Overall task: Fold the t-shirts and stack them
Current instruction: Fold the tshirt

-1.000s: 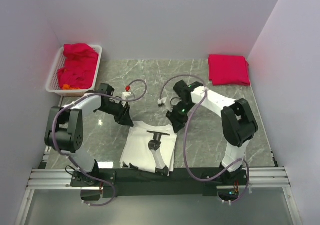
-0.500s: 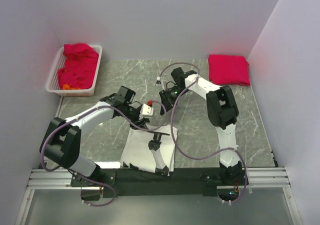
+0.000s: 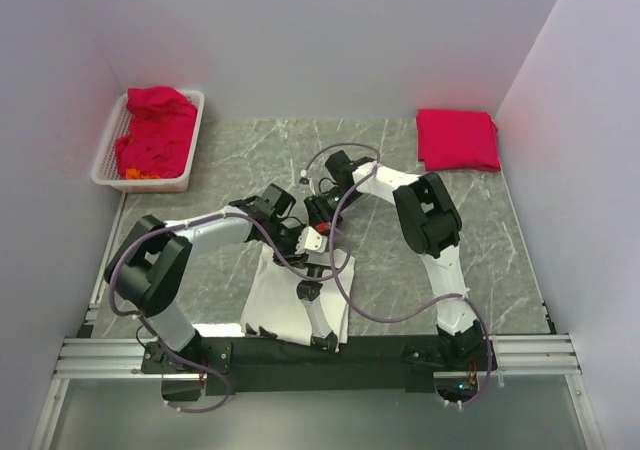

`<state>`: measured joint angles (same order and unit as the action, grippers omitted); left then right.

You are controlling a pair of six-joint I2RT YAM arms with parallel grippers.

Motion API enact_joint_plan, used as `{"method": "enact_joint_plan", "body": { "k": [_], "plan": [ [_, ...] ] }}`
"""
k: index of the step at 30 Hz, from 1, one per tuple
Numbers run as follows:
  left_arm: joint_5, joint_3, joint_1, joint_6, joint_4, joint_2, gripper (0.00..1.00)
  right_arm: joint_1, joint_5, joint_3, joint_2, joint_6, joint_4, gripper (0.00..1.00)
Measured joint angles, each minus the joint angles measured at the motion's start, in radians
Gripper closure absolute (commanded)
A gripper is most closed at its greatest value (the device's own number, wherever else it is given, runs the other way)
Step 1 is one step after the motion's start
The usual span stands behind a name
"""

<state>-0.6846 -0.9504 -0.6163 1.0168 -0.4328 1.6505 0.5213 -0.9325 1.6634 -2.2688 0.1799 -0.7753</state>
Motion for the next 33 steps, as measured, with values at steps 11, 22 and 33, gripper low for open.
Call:
{"method": "enact_joint_plan", "body": {
  "k": [11, 22, 33],
  "plan": [
    [0.04, -0.08, -0.034, 0.052, -0.089, 0.085, 0.73, 0.0, -0.038, 0.005, -0.041, -0.006, -0.016, 0.6],
    [0.044, -0.101, -0.037, 0.07, -0.137, 0.083, 0.99, 0.003, -0.061, 0.005, -0.045, 0.049, -0.077, 0.56],
    [0.045, -0.127, -0.038, 0.035, -0.17, -0.068, 0.99, 0.037, -0.082, 0.019, -0.085, 0.064, -0.13, 0.75]
  ]
}}
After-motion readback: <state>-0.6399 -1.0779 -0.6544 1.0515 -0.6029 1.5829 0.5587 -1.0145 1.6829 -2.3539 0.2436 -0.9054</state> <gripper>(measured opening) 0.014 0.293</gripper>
